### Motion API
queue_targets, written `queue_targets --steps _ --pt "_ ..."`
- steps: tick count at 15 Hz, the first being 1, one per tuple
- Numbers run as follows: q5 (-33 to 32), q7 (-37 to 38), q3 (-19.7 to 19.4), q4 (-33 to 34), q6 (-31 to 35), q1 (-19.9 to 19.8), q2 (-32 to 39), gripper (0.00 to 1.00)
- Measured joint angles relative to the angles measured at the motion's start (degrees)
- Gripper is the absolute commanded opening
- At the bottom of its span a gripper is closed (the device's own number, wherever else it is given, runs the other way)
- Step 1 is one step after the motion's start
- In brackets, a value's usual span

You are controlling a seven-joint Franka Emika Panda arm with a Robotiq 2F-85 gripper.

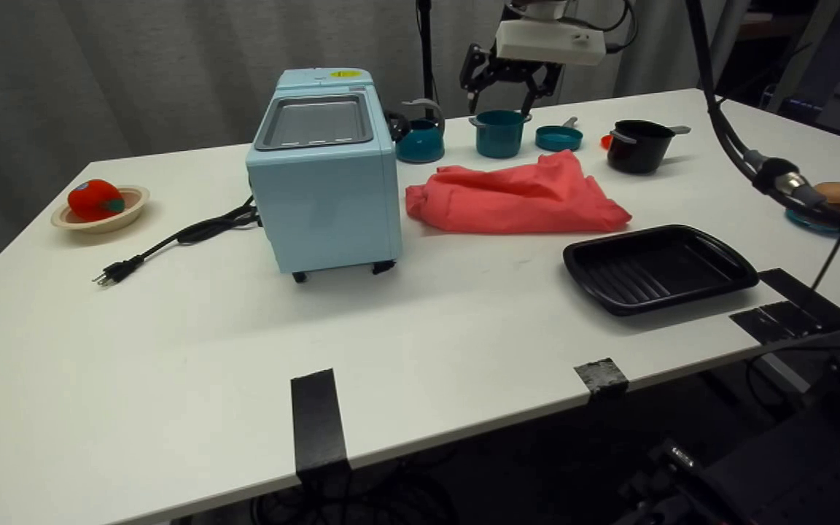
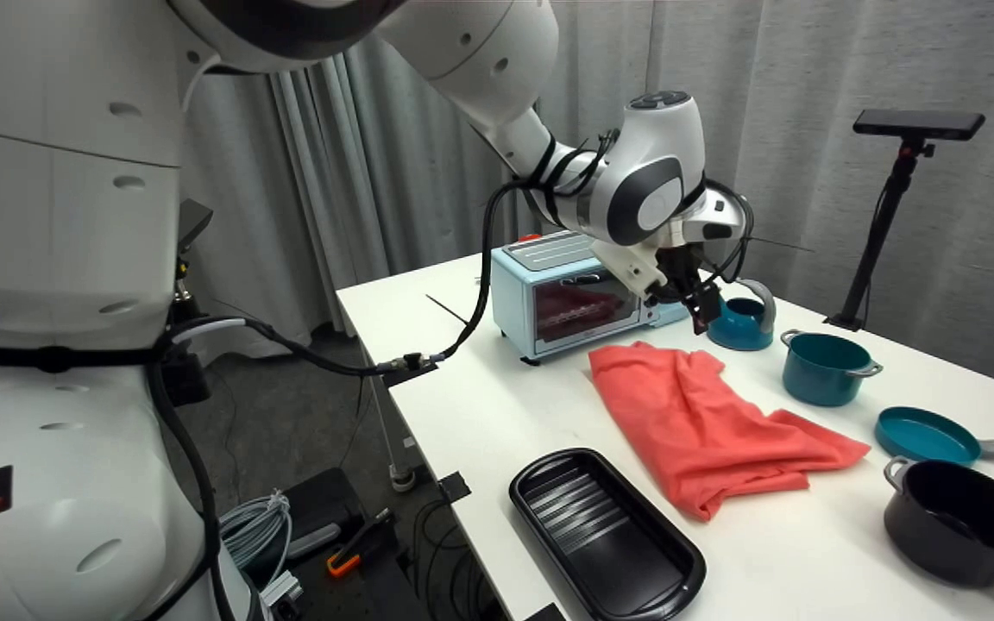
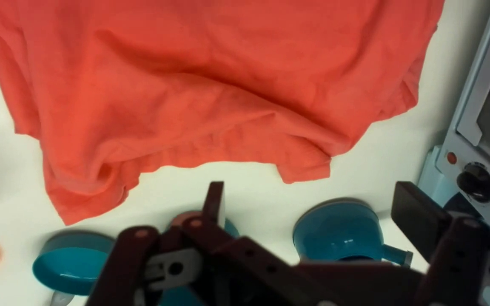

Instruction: Fold the shirt twice

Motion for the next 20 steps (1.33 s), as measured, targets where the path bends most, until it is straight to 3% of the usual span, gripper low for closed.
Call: queue_targets --steps 20 --pt "-4.13 -9.52 2.23 7.65 0.04 5.28 14.36 1.00"
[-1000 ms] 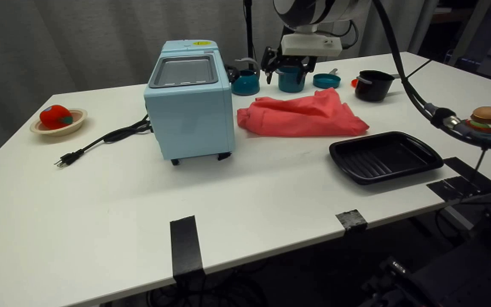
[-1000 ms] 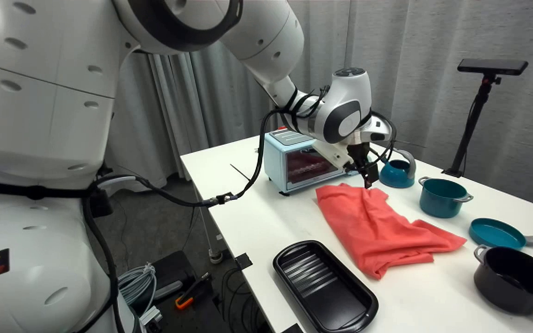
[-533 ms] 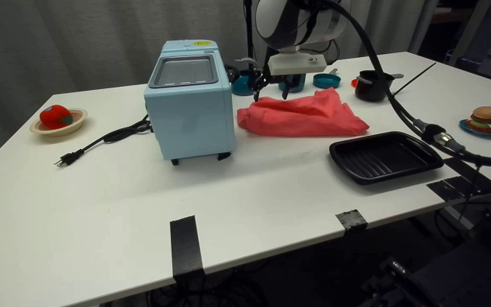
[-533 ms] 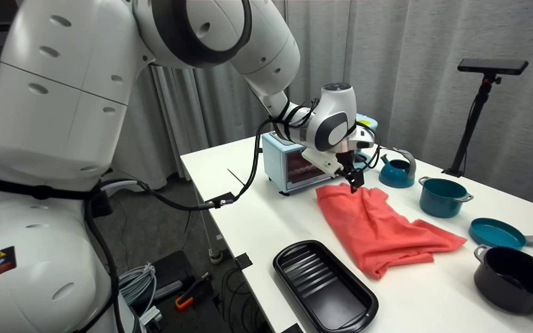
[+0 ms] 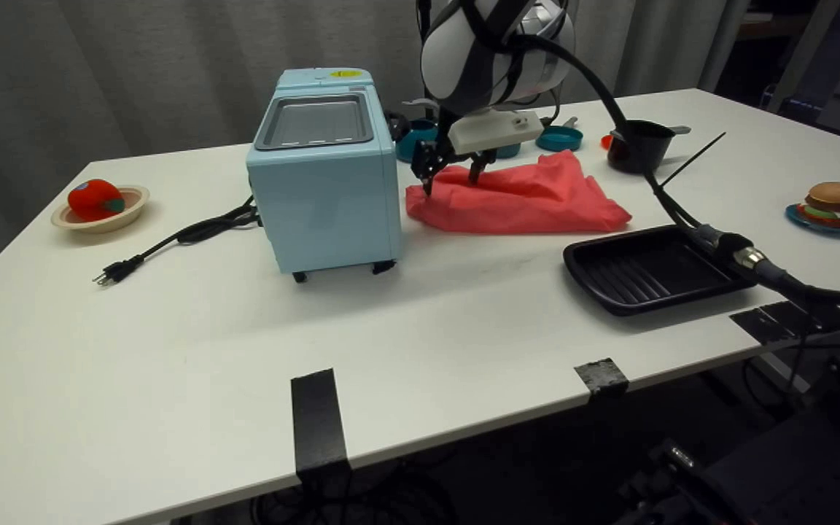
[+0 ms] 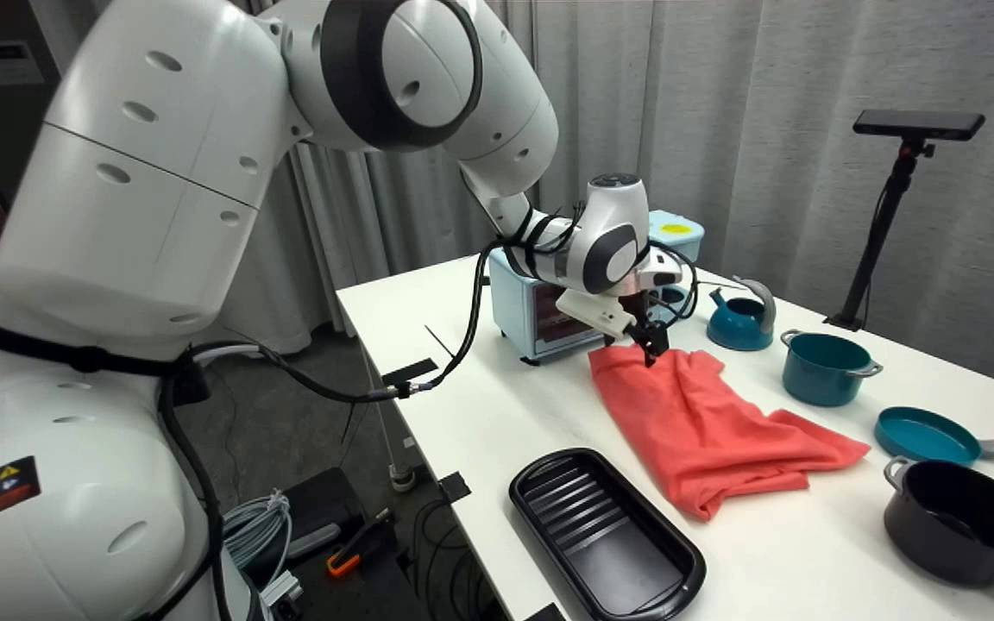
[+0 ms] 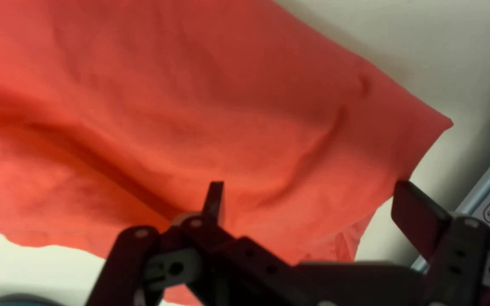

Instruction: Fold the shirt twice

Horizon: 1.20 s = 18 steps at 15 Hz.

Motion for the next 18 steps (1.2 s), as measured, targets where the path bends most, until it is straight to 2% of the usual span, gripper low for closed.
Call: queue_targets --steps 9,18 --pt "-0.31 -2.34 1.11 6.48 -0.52 0.20 3.85 1.00" --pt "-0.31 -2.30 0.71 13.72 -6.97 -0.37 7.03 1.00"
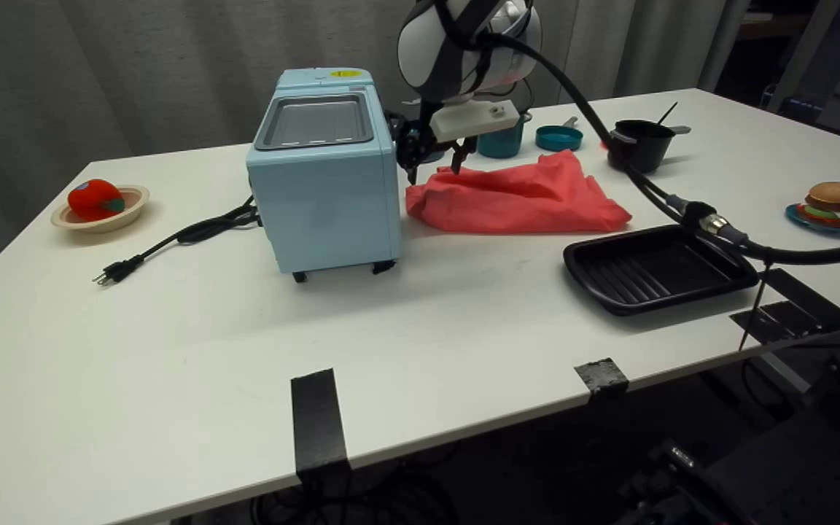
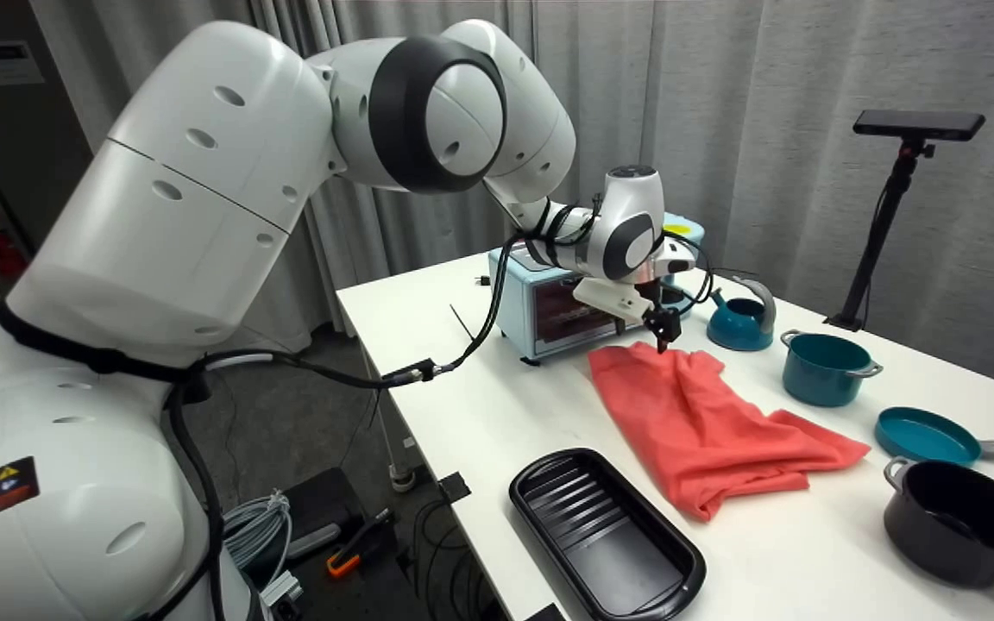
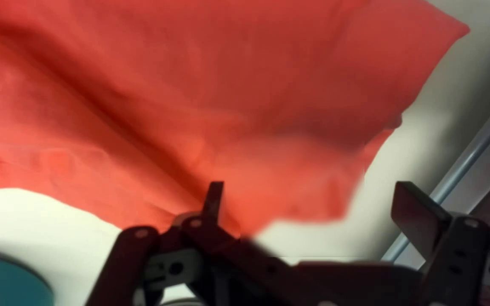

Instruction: Fold the shirt twice

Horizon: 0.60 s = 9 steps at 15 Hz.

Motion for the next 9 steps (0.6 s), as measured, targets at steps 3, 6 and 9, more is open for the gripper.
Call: queue_targets --steps 3,6,9 --pt "0.00 0.02 -0.28 1.25 -1.11 0.00 0.41 1.00" --pt "0.00 0.03 -0.28 1.38 -1.13 0.00 0.53 1.00" --pt "0.00 0.03 -0.28 1.62 -1.14 0.00 0.72 1.00"
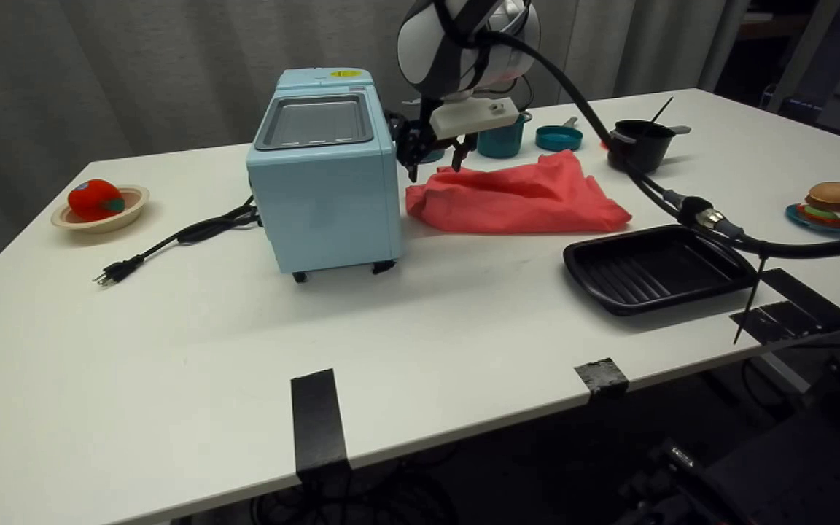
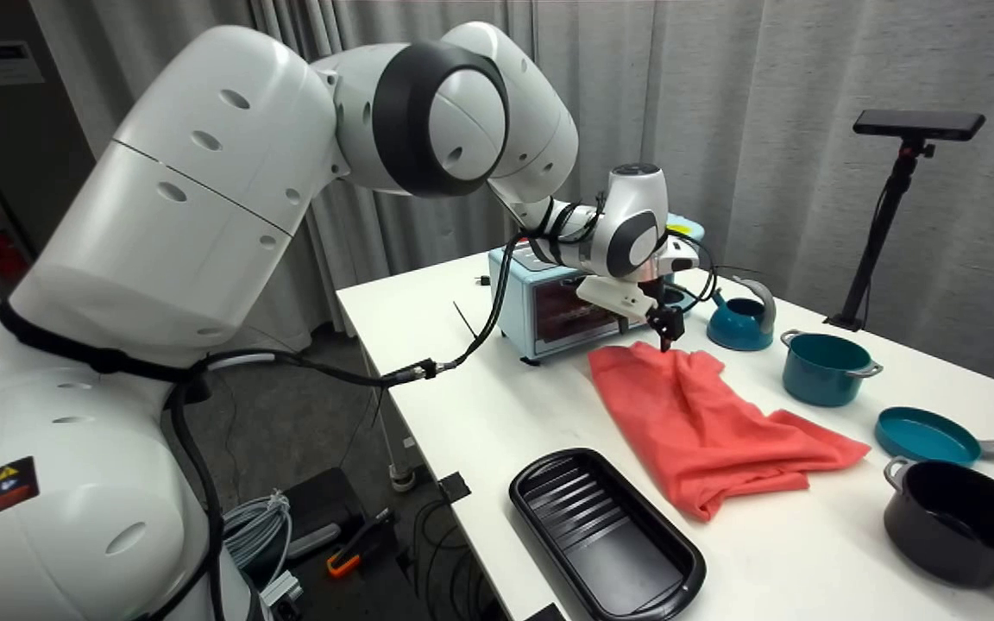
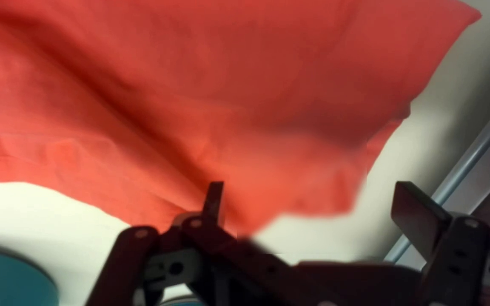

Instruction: Fold the shirt twice

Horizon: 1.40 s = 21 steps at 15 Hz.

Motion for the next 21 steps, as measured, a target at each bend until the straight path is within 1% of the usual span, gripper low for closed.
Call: queue_targets --steps 3,8,9,10,15,19,20,21 --pt "0.00 -0.01 0.07 -0.32 0.05 0.11 0.09 1.00" --pt "0.00 -0.01 0.64 -2.92 0.51 1.05 0.71 1.00" --pt "0.00 -0.01 0.71 -3.49 0.58 1.26 0.82 0.75" --pt "0.00 -0.01 0.75 -4.11 0.67 1.42 0.85 0.74" --pt "0.00 -0.06 0.46 -4.13 0.69 0.72 1.03 0.33" --pt "0.00 -0.06 0.33 -3.86 0.69 -0.06 0.98 0.05" --pt "0.01 -0.06 0.33 -3.84 0.69 -0.22 0.92 0.00" --pt "0.03 -0.09 0.33 -3.84 0.69 -0.35 0.81 0.00"
